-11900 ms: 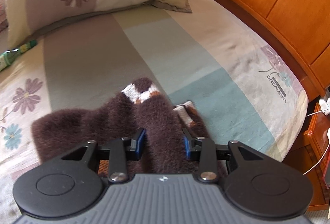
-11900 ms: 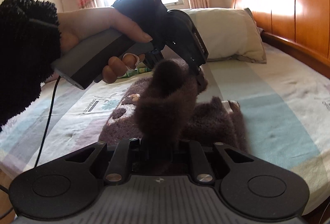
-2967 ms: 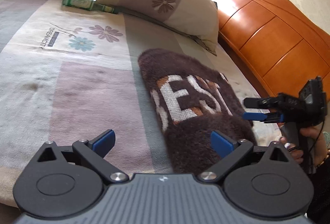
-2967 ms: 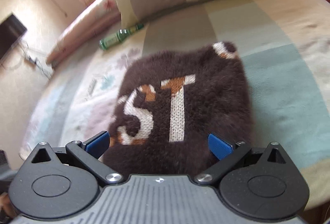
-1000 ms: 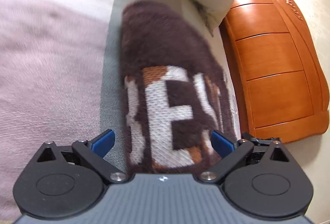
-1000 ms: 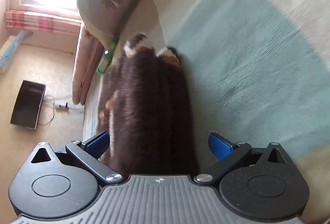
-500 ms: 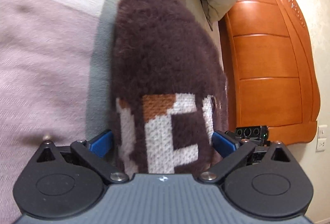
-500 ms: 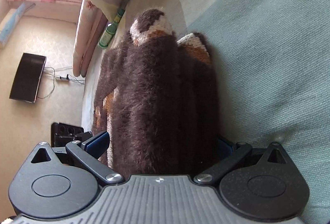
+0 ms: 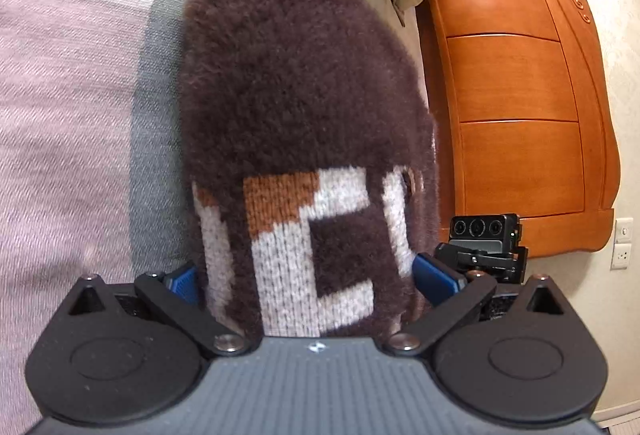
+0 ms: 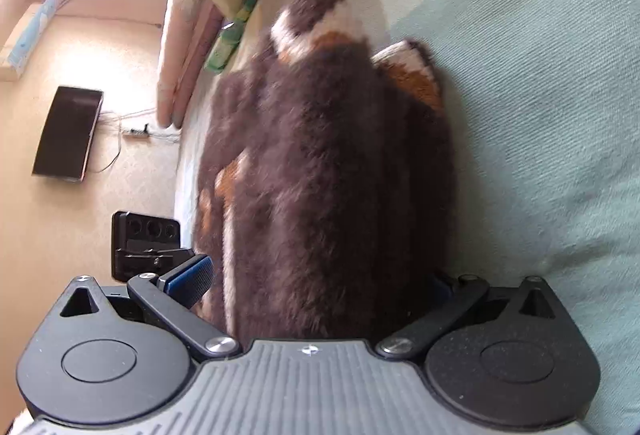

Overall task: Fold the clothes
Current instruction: 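Lift the folded sweater with both grippers and carry it toward the headboard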

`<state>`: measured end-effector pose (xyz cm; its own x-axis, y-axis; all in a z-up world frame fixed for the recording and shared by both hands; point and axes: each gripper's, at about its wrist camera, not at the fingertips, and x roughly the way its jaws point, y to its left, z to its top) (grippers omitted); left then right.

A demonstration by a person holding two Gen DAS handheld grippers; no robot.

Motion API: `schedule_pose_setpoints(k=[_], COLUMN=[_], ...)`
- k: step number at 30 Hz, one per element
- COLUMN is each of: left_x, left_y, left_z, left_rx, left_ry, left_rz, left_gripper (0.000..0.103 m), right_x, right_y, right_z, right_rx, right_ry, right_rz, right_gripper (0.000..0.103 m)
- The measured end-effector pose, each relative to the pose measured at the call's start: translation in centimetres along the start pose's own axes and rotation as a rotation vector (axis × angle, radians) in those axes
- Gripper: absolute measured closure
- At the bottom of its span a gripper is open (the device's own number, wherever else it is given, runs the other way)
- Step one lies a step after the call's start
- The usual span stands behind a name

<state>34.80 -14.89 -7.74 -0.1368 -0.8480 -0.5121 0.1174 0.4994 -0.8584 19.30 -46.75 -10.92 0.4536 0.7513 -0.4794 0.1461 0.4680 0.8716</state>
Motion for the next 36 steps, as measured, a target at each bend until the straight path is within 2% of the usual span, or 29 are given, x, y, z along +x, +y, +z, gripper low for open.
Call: schedule_pose_setpoints(k=[4, 8, 10, 12, 20, 24, 28, 36], left_x=[0.7, 1.1, 1.2, 1.2, 2.9, 3.4, 3.4, 3.9], left_y=[-0.3, -1.0, -1.1, -1.2, -1.8, -2.4, -3.3, -5.0], left_z=[0.8, -0.3, -0.3, -0.4, -1.0, -1.1, -1.3, -0.4], left_rx=[-0.013, -0.01, -0.021, -0.03, 0.012, -0.016, -0.035, -0.03], left_ry=[0.012, 0.017, 0.007, 0.002, 0.01, 0.012, 0.007, 0.011], left_rz=[-0.001, 0.012, -0.011, -0.029, -0.028, -0.026, -0.06, -0.092], left_gripper=[0.001, 0.002, 0.002, 0.002, 0.001, 0.002, 0.002, 0.002], right_x=[-0.1, 0.0, -0.5, -0.4, -0.1, -0.1, -0.8, -3.8], right_y=[-0.6, 0.0, 0.0, -0.2, -1.0, -1.2, -1.3, 0.0], right_z=[0.7, 0.2, -0.2, -0.3, -0.4, -0.4, -0.5, -0.1], right_rx=[0.019, 0.016, 0.029, 0.031, 0.039, 0.05, 0.07, 0.027], right_ry=[-0.005, -0.024, -0.046, -0.051, -0.072, -0.077, -0.082, -0.117], right_rz=[0.034, 0.027, 0.08, 0.092, 0.14, 0.172, 0.2, 0.195], right_gripper=[0.0, 0.0, 0.0, 0.0, 0.0, 0.0, 0.0, 0.0])
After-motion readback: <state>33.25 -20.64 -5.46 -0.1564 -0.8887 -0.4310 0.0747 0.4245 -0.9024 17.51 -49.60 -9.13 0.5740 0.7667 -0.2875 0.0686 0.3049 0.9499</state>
